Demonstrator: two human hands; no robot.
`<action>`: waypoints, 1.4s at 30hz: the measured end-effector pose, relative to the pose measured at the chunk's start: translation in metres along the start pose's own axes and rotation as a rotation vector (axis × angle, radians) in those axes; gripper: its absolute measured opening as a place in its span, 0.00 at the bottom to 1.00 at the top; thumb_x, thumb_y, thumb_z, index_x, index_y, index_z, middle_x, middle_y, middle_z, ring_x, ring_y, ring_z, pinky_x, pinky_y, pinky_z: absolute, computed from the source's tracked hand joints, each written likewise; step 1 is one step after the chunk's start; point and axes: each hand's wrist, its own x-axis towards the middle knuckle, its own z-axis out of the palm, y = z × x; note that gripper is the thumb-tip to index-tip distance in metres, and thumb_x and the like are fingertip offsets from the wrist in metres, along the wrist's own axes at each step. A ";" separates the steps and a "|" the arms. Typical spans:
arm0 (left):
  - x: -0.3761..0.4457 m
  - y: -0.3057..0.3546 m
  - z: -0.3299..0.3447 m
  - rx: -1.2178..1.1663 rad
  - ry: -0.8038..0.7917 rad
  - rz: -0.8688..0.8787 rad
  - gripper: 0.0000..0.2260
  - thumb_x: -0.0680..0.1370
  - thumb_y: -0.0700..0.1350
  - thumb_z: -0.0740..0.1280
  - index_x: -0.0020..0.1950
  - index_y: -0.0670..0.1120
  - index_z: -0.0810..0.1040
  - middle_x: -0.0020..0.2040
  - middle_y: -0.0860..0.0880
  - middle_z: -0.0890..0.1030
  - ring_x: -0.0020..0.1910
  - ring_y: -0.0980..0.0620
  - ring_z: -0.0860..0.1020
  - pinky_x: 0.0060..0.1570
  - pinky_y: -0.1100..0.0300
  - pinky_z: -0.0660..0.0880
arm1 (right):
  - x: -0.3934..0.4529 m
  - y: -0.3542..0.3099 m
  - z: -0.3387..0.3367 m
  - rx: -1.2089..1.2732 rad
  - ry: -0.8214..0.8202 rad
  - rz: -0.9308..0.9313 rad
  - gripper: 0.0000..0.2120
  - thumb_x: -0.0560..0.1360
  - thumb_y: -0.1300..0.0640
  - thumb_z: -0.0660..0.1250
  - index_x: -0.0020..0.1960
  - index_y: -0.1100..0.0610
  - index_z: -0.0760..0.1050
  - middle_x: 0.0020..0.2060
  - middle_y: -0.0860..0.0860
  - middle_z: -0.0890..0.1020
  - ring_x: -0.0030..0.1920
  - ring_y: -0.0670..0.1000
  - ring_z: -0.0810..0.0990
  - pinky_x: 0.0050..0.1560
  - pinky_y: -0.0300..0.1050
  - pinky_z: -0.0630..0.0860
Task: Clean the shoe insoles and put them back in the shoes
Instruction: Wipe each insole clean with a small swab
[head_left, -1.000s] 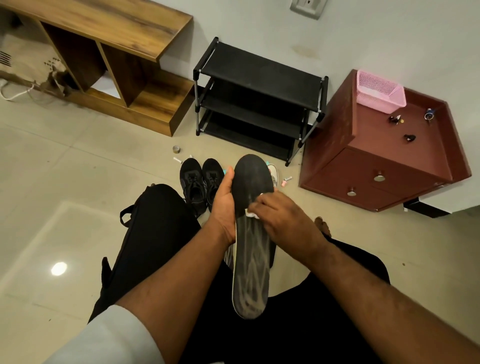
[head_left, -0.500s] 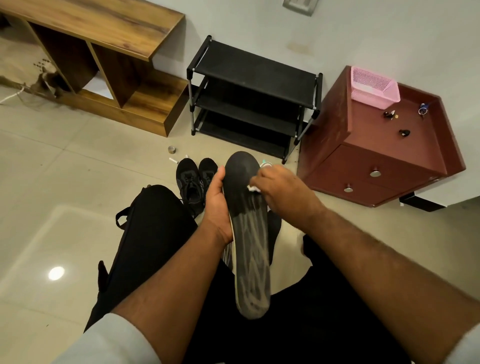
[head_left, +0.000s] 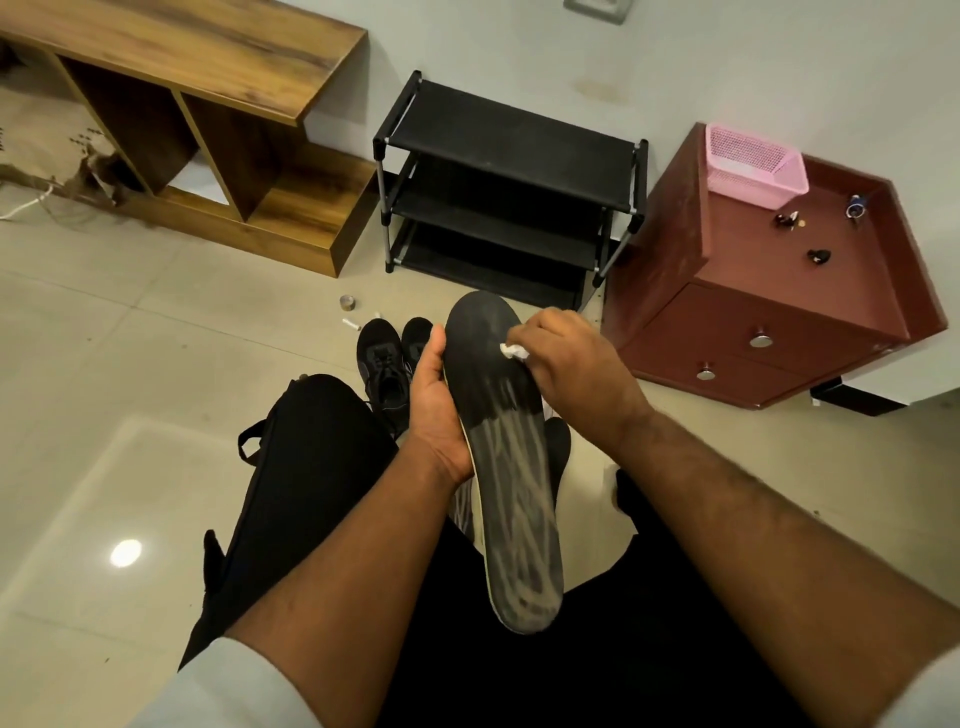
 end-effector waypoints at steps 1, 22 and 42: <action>0.000 0.001 -0.001 -0.012 -0.006 -0.006 0.32 0.79 0.65 0.54 0.41 0.42 0.88 0.46 0.41 0.86 0.42 0.45 0.85 0.54 0.48 0.76 | -0.003 -0.001 0.003 0.026 -0.025 0.003 0.19 0.77 0.51 0.51 0.51 0.58 0.79 0.44 0.54 0.79 0.45 0.50 0.75 0.47 0.44 0.72; -0.003 -0.003 0.001 0.022 -0.009 -0.013 0.30 0.79 0.66 0.55 0.44 0.46 0.88 0.48 0.42 0.85 0.44 0.44 0.85 0.52 0.48 0.77 | 0.013 -0.013 0.003 -0.055 0.042 0.227 0.09 0.79 0.57 0.59 0.53 0.57 0.76 0.44 0.51 0.75 0.44 0.49 0.75 0.41 0.39 0.68; 0.001 -0.001 0.006 -0.053 -0.003 0.089 0.32 0.78 0.65 0.56 0.59 0.38 0.82 0.56 0.38 0.82 0.57 0.43 0.80 0.62 0.50 0.75 | -0.016 -0.042 0.019 -0.059 0.037 0.316 0.09 0.78 0.54 0.60 0.53 0.52 0.78 0.49 0.50 0.80 0.52 0.51 0.74 0.52 0.48 0.64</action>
